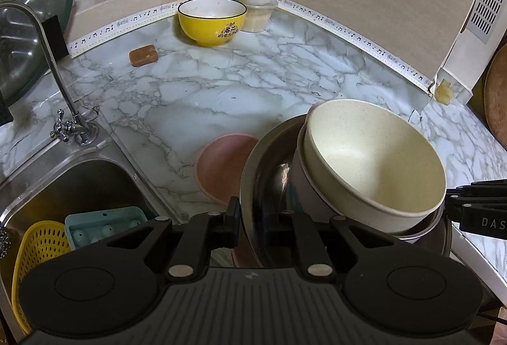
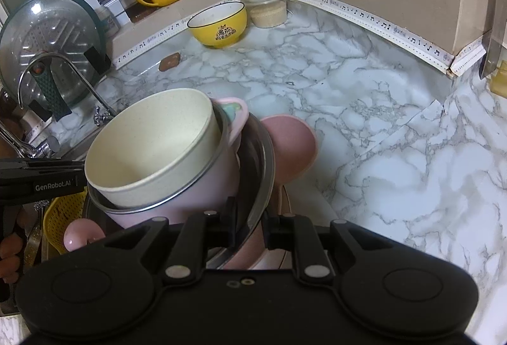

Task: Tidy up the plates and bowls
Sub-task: 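Lift the nested steel bowl stack and carry it toward the plate stack, then lower the nested bowls onto the pink and white plate stack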

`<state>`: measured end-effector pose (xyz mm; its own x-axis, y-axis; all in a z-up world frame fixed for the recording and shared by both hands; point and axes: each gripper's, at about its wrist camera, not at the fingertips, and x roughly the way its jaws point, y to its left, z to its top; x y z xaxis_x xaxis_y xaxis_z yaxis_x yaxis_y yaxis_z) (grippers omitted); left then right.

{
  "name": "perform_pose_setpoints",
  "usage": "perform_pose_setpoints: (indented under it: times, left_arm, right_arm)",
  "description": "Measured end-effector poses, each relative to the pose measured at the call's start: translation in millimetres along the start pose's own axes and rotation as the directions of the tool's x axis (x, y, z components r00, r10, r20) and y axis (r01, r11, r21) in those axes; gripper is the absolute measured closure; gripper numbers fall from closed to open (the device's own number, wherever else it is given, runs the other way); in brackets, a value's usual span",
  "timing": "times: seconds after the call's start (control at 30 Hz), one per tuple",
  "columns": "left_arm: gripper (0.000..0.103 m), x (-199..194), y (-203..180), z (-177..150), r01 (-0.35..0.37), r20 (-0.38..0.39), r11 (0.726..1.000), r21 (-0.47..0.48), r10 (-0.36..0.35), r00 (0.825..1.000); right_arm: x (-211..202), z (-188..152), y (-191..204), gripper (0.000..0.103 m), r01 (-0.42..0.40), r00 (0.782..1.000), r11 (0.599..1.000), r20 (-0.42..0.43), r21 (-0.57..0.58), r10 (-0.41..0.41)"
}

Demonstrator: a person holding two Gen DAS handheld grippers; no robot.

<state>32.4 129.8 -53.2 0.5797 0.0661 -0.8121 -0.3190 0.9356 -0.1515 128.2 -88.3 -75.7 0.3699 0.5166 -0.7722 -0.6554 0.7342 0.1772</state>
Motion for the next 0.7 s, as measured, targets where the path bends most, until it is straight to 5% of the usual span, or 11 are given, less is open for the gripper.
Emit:
perform_pose_setpoints:
  times: [0.7]
  left_arm:
    - [0.090, 5.4, -2.2, -3.9, 0.008, 0.010, 1.000, 0.027, -0.008, 1.000]
  right_arm:
    - [4.7, -3.6, 5.8, 0.085, 0.100, 0.995, 0.995, -0.002, -0.025, -0.100]
